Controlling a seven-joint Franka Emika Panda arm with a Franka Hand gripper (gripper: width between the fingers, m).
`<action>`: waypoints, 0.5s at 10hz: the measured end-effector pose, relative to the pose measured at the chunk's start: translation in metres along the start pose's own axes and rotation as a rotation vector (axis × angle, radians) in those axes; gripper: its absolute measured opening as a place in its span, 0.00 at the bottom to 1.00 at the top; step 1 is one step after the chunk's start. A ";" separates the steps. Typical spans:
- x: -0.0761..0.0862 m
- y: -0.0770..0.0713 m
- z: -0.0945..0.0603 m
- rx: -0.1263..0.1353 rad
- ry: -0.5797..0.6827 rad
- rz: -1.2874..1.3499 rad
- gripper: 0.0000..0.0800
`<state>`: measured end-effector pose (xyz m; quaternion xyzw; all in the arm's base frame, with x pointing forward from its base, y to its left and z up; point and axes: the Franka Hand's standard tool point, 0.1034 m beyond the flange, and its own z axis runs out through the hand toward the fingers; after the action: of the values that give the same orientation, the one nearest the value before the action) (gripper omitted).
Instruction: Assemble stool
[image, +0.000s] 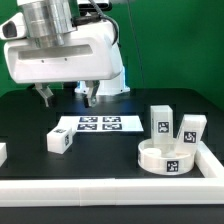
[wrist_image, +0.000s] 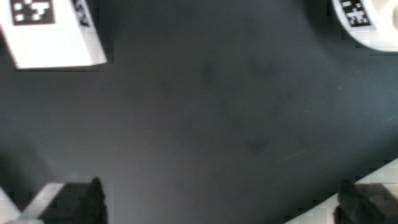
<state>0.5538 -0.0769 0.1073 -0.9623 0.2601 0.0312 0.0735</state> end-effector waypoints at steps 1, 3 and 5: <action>0.000 0.001 0.000 -0.001 0.000 0.002 0.81; 0.001 0.017 0.011 -0.010 -0.012 -0.023 0.81; -0.001 0.047 0.023 -0.027 -0.016 -0.050 0.81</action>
Offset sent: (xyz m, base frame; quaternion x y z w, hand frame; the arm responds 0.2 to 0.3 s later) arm -0.0303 -0.0459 -0.0292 -0.0148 -0.0200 -0.0267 0.9993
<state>0.5286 -0.1126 0.0789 -0.9691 0.2350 0.0406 0.0636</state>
